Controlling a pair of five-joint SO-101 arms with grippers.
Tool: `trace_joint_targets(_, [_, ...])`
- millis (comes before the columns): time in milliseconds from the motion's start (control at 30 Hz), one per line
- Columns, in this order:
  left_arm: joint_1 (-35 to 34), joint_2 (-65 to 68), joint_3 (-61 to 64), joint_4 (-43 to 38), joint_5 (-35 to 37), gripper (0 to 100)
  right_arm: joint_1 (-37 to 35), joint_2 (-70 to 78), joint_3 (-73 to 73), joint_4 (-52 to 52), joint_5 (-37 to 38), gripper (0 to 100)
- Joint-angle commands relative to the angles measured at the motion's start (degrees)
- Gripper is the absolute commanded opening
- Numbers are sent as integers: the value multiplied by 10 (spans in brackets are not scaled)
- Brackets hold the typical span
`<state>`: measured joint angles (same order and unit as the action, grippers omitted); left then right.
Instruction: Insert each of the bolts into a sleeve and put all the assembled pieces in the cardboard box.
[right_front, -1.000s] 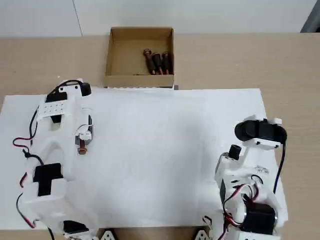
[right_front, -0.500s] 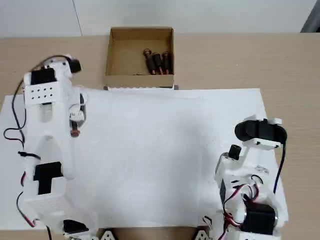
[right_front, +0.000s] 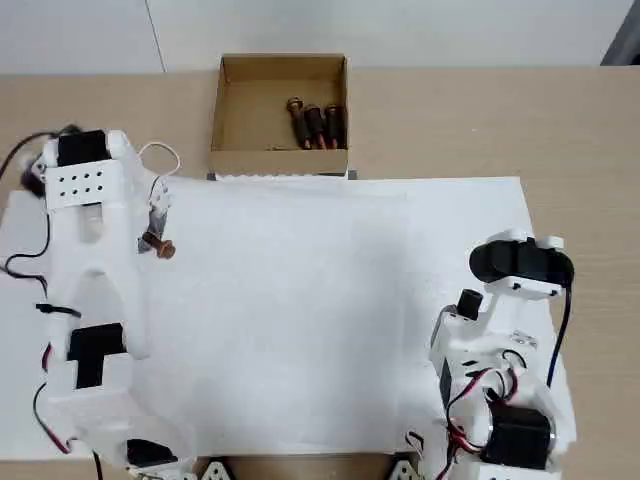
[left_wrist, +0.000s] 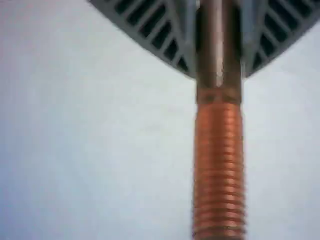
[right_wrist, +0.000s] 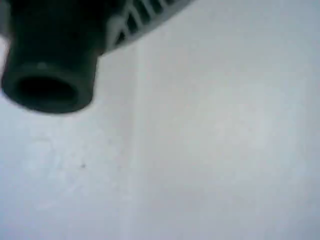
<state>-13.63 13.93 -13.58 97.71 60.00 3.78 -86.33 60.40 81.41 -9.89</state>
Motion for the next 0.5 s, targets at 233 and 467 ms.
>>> trace_joint_targets(233, [1,-3,-9,-26,326,6,3,-5,-3,-15,-4,2])
trace_joint_targets(467, [-1,24,-8,-51,332,6,4,-5,-3,-15,-4,2])
